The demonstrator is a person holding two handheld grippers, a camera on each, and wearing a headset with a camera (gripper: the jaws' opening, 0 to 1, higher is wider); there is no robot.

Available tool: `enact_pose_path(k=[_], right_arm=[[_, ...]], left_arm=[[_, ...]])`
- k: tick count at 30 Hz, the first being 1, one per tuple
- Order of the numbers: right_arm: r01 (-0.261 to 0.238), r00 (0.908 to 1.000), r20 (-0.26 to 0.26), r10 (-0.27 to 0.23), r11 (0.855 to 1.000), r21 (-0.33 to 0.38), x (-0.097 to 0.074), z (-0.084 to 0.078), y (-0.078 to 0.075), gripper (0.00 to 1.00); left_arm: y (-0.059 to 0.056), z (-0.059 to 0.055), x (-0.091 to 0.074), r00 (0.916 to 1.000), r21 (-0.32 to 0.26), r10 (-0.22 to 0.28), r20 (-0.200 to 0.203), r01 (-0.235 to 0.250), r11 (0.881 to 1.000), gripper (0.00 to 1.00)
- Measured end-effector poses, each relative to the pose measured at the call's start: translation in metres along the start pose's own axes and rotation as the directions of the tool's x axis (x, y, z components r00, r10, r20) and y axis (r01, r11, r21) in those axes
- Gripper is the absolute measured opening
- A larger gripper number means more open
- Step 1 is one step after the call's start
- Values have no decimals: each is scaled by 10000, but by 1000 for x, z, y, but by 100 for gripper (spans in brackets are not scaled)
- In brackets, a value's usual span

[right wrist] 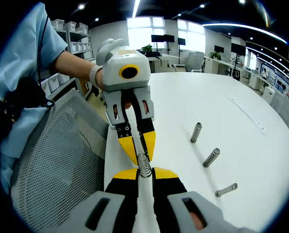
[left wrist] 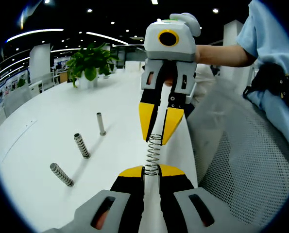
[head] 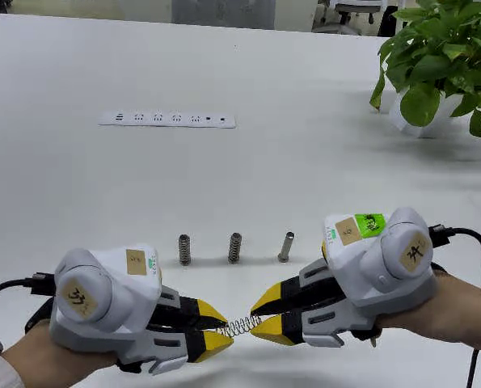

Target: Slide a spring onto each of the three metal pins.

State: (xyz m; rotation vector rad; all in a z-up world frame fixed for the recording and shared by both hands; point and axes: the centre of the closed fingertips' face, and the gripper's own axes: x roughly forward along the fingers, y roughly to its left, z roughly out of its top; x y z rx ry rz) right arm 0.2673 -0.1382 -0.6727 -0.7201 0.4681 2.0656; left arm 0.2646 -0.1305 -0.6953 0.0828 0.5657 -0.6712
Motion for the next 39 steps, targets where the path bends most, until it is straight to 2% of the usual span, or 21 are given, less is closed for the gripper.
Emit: enact_pose_path(k=[16, 29, 30, 32, 34, 37, 39], right_arm=[[136, 9999, -66, -141, 9980, -615, 3, 21, 3, 12], [15, 9998, -220, -33, 9969, -784, 1, 21, 5, 12], [-93, 9993, -381, 59, 9958, -909, 0, 20, 6, 13], [-329, 9949, -981, 215, 9926, -1165, -1, 14, 8, 23], [-405, 9911, -1316, 193, 9862, -1607, -1, 12, 6, 21], [-572, 9877, -1530, 330, 9860, -1569, 1, 15, 5, 19], [-888, 9789, -1973, 531, 9802, -1770, 3, 11, 7, 19]], left_arm=[[-5, 4, 7, 9997, 41, -191, -128, 192, 9998, 9], [-9, 6, 9, 9992, 179, -322, -225, 326, 9993, 9], [-10, 7, 10, 9992, 216, -336, -233, 341, 9992, 9], [-10, 8, 10, 9992, 212, -339, -211, 343, 9992, 9], [-10, 9, 11, 9992, 263, -336, -219, 341, 9991, 9], [-11, 9, 12, 9991, 323, -351, -255, 359, 9988, 9], [-12, 8, 13, 9988, 352, -392, -300, 402, 9986, 9]])
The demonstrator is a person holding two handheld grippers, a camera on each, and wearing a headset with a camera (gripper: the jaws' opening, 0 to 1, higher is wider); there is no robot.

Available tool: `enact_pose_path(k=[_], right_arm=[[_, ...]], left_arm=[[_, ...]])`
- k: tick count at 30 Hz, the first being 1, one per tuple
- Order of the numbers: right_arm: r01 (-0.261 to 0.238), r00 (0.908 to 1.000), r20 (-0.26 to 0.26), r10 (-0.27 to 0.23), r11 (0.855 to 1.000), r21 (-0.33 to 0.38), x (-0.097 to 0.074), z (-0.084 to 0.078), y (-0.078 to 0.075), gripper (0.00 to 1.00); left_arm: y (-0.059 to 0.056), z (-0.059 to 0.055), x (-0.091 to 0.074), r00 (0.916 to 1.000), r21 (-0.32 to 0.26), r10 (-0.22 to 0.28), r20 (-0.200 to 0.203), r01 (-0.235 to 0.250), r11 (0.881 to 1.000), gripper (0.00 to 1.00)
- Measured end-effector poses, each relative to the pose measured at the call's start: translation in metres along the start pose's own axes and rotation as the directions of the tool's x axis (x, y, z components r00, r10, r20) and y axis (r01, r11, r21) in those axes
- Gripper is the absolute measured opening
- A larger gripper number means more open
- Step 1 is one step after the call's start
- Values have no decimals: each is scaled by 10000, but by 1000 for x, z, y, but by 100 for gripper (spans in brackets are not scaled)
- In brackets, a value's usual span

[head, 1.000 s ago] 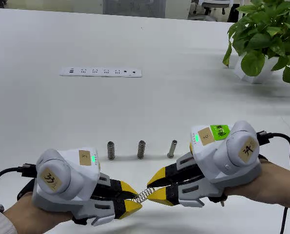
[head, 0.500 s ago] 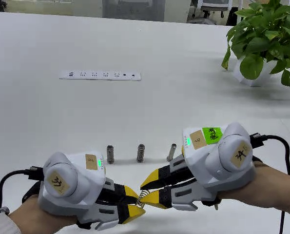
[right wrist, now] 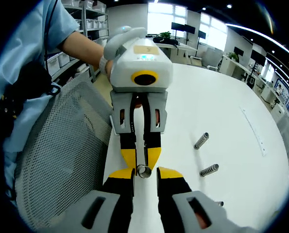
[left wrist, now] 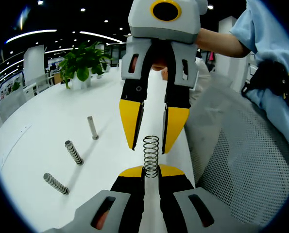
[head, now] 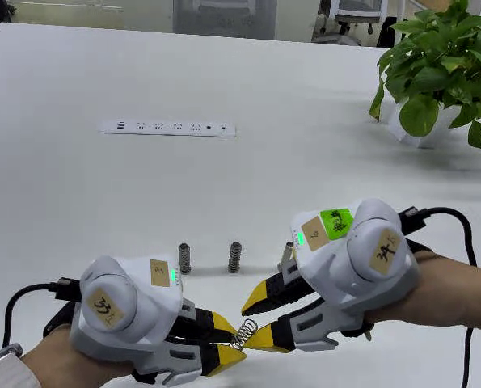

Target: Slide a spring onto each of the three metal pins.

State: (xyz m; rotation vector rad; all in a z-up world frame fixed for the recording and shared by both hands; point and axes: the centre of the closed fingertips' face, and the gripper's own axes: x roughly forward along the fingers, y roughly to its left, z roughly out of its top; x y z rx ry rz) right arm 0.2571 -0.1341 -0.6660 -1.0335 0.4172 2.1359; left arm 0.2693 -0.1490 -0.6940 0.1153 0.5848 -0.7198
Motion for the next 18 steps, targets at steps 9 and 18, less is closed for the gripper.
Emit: enact_pose_path(k=[9, 18], right_arm=[[-459, 9980, -457, 448, 9987, -232, 11, -4, 3, 16], [-683, 9947, -791, 661, 9973, -261, 16, -9, 4, 14]], left_arm=[[0, -1, 1, 9999, 129, 3, -115, -1, 9999, 9], [-2, -5, 3, 9997, 120, -88, -229, 91, 9999, 9]])
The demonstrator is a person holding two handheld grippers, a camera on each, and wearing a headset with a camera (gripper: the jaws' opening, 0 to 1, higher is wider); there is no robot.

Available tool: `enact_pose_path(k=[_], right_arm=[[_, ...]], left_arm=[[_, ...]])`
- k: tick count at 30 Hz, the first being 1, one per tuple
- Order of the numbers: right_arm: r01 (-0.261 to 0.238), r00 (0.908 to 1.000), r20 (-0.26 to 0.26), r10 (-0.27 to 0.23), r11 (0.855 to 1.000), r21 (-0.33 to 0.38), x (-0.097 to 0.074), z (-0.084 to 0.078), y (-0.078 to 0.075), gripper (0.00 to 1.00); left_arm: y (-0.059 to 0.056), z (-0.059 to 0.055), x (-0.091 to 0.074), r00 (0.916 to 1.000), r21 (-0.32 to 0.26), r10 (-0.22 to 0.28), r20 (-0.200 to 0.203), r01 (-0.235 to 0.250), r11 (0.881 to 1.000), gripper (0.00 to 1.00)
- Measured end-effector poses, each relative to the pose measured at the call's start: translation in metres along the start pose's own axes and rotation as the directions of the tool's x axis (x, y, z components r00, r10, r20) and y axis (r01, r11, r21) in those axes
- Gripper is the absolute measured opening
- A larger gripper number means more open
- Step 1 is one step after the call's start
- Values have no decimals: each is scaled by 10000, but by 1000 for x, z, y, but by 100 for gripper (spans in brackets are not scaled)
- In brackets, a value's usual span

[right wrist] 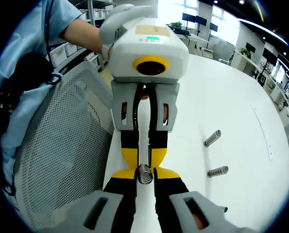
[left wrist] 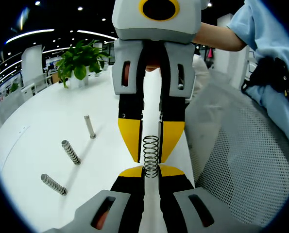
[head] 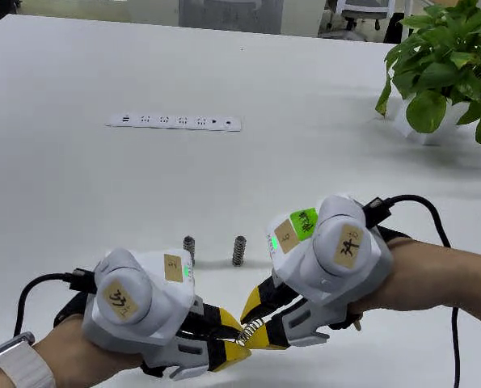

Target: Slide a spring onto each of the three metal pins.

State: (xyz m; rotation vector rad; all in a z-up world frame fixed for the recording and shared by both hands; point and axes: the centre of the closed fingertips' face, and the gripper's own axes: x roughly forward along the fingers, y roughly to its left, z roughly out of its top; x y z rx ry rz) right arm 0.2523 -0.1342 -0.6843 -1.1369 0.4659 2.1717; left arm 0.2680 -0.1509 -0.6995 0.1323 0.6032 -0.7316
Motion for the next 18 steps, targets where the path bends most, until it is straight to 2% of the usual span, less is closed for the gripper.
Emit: enact_pose_path(k=[12, 18], right_arm=[[-317, 9991, -291, 317, 9995, 18, 6, -4, 4, 13], [-378, 9985, -396, 389, 9989, 276, 6, -7, 4, 12]], left_arm=[[-2, -3, 3, 9997, 124, -113, -216, 116, 9999, 9], [-3, -3, 3, 9997, 57, -81, -246, 82, 10000, 10]])
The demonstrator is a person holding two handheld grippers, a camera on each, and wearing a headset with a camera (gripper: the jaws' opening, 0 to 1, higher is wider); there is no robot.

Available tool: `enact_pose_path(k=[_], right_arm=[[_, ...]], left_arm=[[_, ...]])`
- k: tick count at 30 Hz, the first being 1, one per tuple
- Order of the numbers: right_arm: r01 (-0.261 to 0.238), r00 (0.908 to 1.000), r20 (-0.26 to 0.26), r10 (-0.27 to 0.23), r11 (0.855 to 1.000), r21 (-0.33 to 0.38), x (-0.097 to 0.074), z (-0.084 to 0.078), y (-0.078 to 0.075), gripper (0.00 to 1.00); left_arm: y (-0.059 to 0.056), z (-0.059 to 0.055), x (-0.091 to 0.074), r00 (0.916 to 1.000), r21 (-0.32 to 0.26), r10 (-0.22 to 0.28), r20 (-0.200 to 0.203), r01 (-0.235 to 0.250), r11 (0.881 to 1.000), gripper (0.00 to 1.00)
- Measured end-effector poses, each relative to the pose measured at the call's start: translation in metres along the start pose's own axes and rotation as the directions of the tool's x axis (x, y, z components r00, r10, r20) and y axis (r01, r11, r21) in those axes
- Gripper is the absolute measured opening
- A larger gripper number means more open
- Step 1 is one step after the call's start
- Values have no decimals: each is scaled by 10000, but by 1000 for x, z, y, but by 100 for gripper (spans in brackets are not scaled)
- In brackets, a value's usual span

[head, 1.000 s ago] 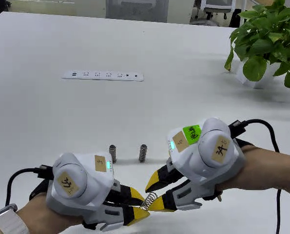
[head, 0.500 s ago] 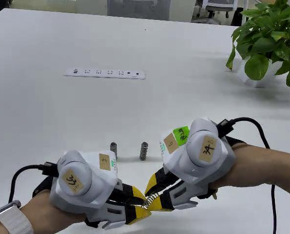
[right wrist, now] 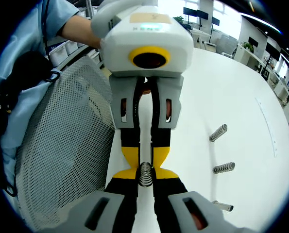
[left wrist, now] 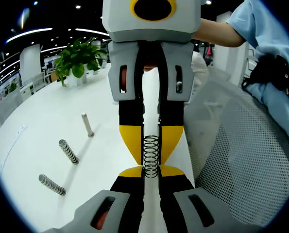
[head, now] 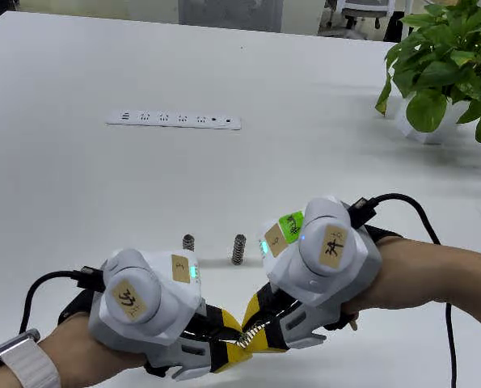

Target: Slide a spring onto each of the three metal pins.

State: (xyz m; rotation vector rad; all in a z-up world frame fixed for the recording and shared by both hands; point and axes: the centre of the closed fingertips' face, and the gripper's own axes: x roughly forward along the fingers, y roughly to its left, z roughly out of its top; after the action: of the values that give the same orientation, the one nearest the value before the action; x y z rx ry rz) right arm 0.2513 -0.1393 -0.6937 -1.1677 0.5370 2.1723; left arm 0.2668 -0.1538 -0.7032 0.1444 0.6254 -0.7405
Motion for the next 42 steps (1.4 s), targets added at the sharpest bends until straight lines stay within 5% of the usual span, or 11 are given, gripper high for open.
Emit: enact_pose_path(k=[13, 25, 38, 40, 41, 42], right_arm=[[52, 9999, 146, -54, 9999, 110, -4, 3, -4, 12], [318, 9995, 46, -319, 9993, 194, -12, -5, -10, 12], [524, 9985, -181, -521, 9985, 187, -21, -15, -21, 12], [554, 9982, -218, -550, 9983, 162, -23, -16, -22, 12], [569, 9981, -230, -565, 9982, 165, -23, -16, -23, 12], [573, 9981, -245, -569, 9982, 157, -24, -16, -24, 12]], left_arm=[[5, 1, 0, 9989, -313, 360, 286, -351, 9989, 12], [20, -7, -12, 9871, -1603, 1417, 751, -1283, 9787, 35], [35, -19, -36, 9523, -2719, 2836, 1126, -2450, 9306, 56], [36, -17, -41, 9427, -2861, 3053, 1345, -2580, 9228, 59], [40, -15, -44, 9297, -3176, 3328, 1577, -2714, 9086, 62], [41, -14, -46, 9254, -3310, 3415, 1645, -2744, 9028, 66]])
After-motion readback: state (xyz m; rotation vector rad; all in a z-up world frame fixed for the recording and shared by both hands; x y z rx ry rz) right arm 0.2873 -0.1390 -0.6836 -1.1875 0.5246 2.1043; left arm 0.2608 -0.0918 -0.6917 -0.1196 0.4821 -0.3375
